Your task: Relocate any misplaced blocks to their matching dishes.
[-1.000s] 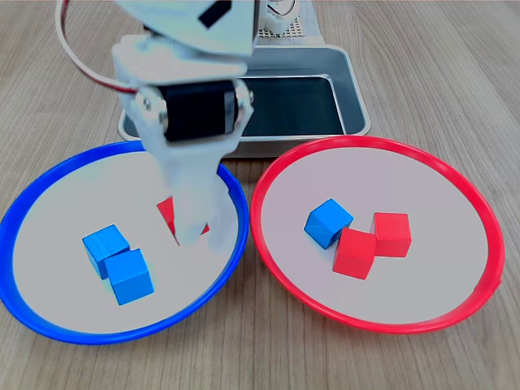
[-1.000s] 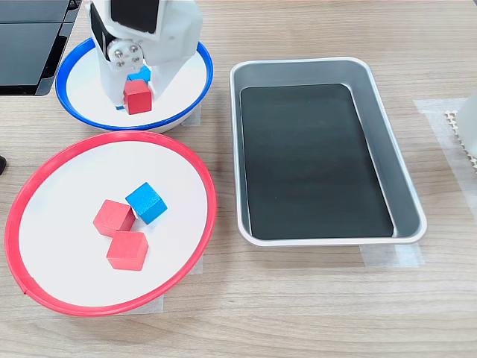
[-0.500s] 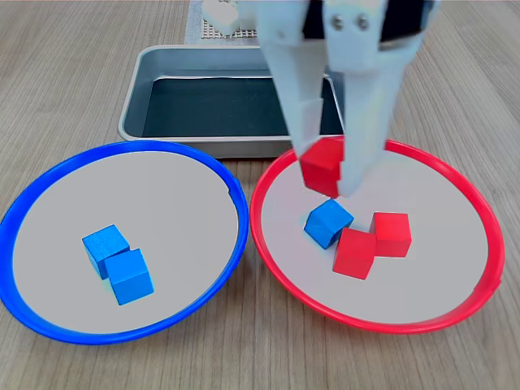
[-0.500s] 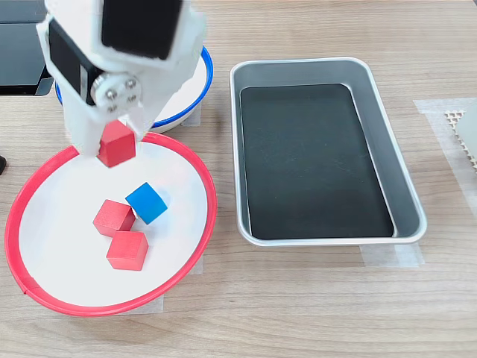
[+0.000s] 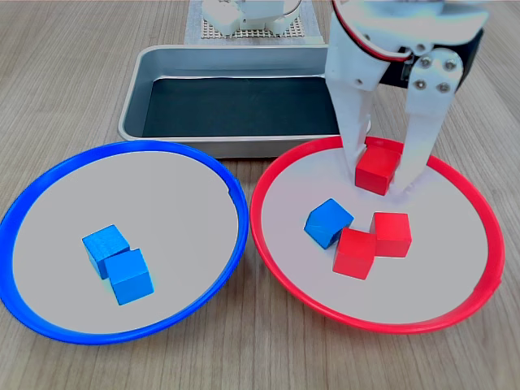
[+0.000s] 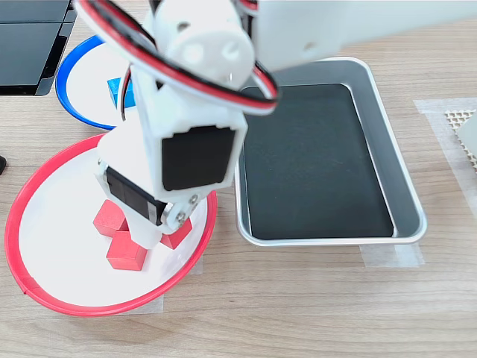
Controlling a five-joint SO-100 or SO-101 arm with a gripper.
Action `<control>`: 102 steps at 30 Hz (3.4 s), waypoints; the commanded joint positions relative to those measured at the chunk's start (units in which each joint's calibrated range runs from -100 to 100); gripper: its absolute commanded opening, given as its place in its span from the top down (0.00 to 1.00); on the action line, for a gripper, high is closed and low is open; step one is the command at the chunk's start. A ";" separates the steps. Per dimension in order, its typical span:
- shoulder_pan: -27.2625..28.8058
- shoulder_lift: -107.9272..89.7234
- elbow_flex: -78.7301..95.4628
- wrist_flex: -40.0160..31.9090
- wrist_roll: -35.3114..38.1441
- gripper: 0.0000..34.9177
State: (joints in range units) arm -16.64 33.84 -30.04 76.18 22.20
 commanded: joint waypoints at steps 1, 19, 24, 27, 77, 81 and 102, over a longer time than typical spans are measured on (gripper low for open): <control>0.03 -2.42 -0.05 0.13 0.49 0.99; 2.00 -1.99 -1.32 3.43 2.20 0.59; 2.94 -2.08 -3.05 5.49 2.69 0.62; 3.70 -2.25 -3.78 5.66 2.69 0.62; 12.92 7.56 -14.89 -1.52 -7.62 0.61; 12.92 8.76 -15.89 -1.44 -7.62 0.61; 10.66 14.04 -20.71 3.02 -11.43 0.62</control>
State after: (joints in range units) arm -5.66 48.00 -48.46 78.71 11.06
